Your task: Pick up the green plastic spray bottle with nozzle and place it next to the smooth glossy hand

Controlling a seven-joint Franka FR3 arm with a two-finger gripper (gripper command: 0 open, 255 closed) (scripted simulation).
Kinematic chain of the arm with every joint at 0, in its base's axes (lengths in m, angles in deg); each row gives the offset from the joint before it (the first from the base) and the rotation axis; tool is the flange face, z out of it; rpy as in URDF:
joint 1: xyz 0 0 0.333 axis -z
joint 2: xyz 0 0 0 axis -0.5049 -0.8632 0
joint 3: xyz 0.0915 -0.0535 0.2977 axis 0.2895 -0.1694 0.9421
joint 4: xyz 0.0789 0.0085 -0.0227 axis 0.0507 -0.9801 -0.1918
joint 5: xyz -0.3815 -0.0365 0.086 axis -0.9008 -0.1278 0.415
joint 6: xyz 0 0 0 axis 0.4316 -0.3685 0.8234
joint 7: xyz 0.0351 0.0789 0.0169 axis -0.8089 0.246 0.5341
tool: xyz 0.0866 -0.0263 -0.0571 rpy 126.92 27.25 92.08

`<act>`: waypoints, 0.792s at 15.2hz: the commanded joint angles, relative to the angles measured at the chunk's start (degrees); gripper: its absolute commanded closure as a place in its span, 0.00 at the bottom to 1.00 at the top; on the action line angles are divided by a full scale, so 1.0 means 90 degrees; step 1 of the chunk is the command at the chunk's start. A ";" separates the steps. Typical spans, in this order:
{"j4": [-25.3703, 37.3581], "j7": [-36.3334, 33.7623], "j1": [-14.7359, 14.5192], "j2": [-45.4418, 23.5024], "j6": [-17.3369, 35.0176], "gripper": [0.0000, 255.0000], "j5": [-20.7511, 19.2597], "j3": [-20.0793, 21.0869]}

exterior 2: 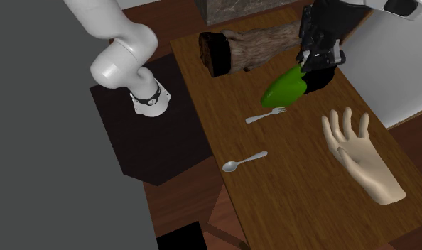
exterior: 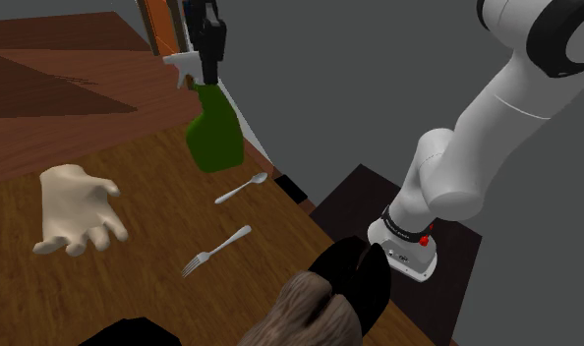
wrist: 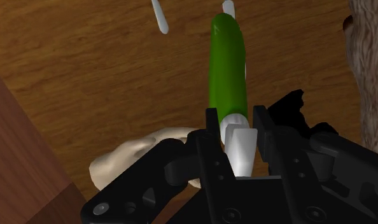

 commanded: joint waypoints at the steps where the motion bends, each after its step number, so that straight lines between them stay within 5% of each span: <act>1: 0.0275 -0.0144 -0.0062 -0.0415 0.0150 1.00 -0.0073 0.0097; 8: 0.1728 -0.0585 -0.0361 -0.2055 0.0335 1.00 -0.0452 0.0306; 12: 0.1203 -0.0544 -0.0341 -0.1927 0.0733 1.00 -0.0420 0.0293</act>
